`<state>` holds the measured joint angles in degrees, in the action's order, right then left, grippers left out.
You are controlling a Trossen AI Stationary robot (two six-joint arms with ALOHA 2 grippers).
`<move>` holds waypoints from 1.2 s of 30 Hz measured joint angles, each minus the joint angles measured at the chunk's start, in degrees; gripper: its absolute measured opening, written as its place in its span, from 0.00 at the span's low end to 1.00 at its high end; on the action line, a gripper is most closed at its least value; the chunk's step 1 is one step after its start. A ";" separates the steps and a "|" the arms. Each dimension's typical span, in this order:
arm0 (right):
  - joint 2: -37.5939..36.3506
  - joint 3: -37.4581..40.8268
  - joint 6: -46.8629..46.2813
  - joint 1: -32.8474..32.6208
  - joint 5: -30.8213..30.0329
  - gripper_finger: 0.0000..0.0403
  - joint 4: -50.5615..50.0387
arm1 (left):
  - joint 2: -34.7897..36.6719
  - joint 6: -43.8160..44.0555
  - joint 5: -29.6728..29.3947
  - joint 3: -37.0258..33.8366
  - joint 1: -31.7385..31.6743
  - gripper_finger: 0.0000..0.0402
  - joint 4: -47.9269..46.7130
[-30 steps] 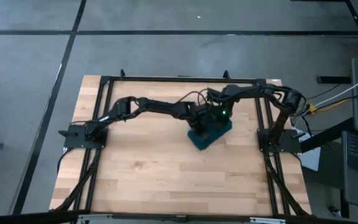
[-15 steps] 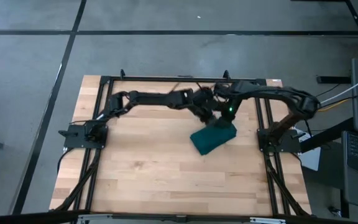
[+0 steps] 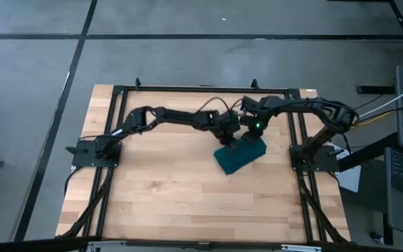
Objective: Fold microfiber towels
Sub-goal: Fold the black towel on the table, then return to Home Position
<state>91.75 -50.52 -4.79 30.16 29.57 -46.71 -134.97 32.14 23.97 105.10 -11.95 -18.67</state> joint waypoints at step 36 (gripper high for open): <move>-30.94 -12.87 -1.66 1.42 -5.71 0.24 3.20 | 32.52 -12.30 -11.54 -1.63 -9.53 0.02 1.98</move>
<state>60.81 -63.39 -6.45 31.57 23.86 -43.52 -102.45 19.84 12.43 103.47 -21.48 -16.69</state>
